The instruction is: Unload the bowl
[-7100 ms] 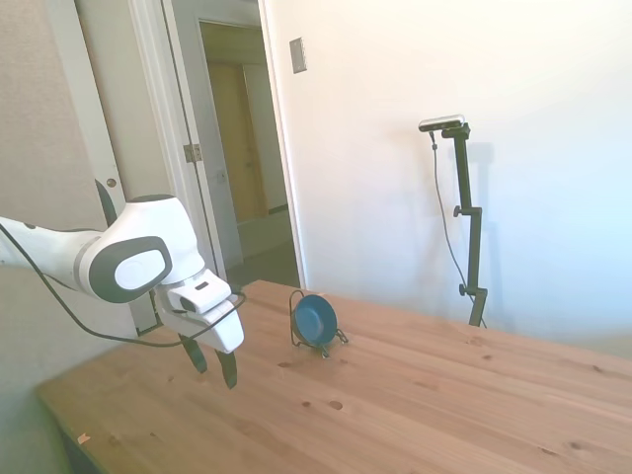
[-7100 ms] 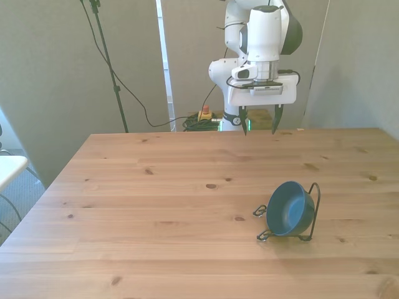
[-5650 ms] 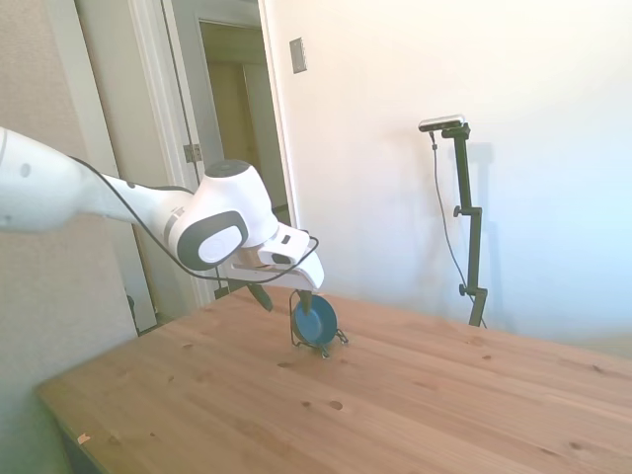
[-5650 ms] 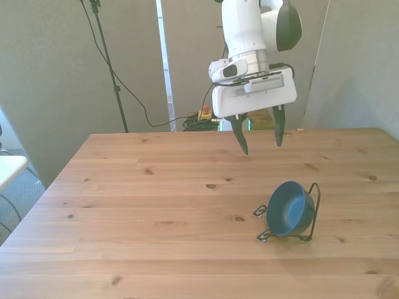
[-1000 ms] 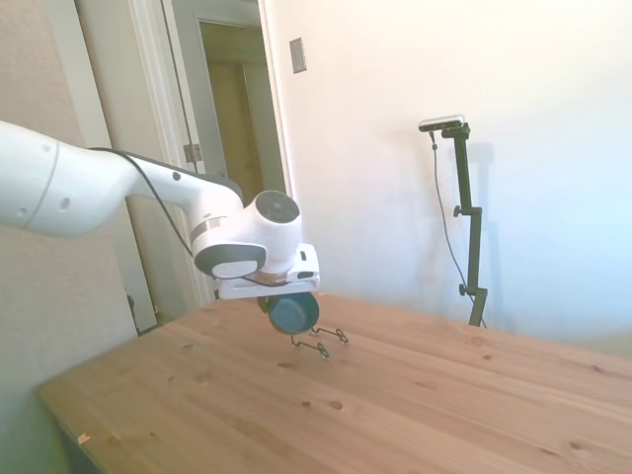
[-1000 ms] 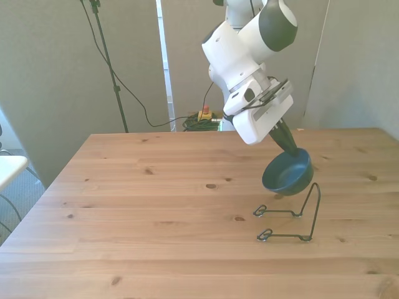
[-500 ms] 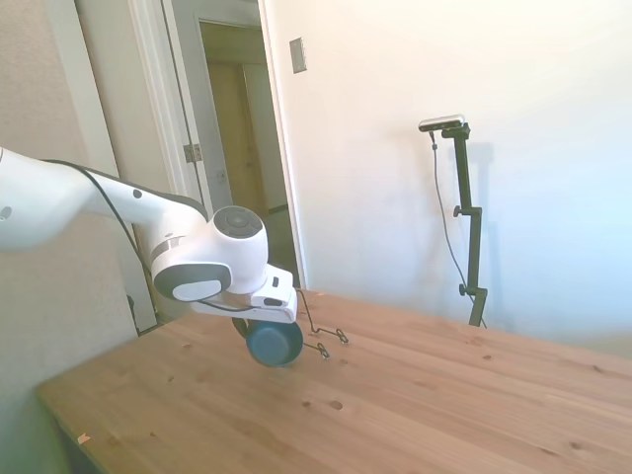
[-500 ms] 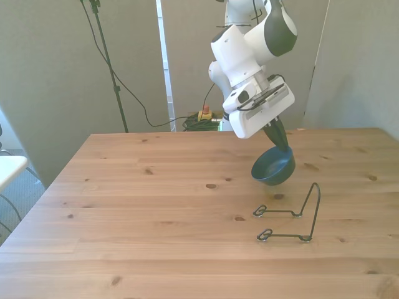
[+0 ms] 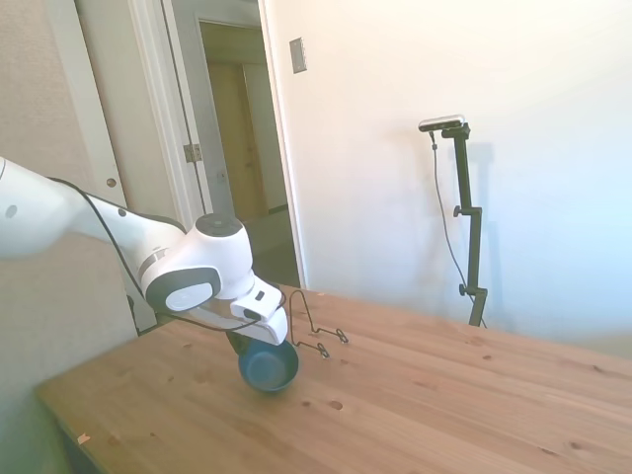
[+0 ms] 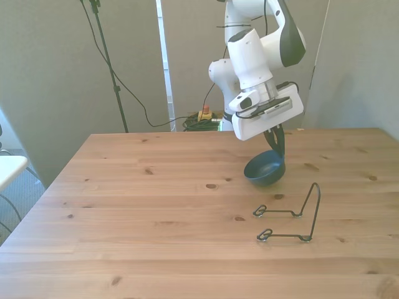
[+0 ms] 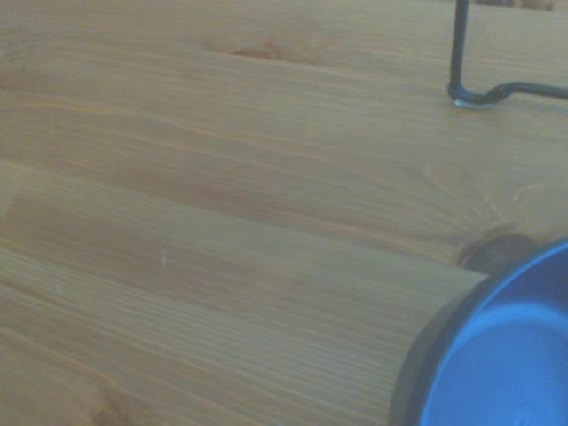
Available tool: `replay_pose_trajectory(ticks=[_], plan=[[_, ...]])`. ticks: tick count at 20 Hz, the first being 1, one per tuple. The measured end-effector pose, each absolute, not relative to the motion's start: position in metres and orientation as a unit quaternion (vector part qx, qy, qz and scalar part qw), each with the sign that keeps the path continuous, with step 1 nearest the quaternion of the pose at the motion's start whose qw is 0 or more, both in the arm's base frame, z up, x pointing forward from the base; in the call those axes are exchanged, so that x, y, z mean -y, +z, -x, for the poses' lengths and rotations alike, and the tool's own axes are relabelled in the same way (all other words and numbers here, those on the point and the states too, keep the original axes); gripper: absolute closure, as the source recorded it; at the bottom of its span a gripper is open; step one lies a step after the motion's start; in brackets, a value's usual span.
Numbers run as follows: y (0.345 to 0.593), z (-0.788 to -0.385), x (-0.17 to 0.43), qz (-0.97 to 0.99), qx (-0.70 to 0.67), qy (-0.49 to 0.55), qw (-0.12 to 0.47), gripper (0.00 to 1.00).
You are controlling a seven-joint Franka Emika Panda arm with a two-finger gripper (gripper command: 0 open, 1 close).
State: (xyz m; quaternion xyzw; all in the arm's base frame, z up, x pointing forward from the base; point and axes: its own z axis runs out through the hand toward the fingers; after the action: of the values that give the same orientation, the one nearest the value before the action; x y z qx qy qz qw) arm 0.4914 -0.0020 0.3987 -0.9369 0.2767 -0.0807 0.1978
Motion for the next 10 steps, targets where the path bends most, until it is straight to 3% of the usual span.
replay_pose_trajectory(ticks=[2, 3, 10], plan=[[0.396, -0.493, 0.003, 0.932, -0.298, -0.067, 0.196, 1.0], [0.394, -0.495, 0.005, 0.931, -0.303, -0.057, 0.197, 0.0], [0.38, -0.511, 0.007, 0.928, -0.323, -0.022, 0.187, 0.0]])
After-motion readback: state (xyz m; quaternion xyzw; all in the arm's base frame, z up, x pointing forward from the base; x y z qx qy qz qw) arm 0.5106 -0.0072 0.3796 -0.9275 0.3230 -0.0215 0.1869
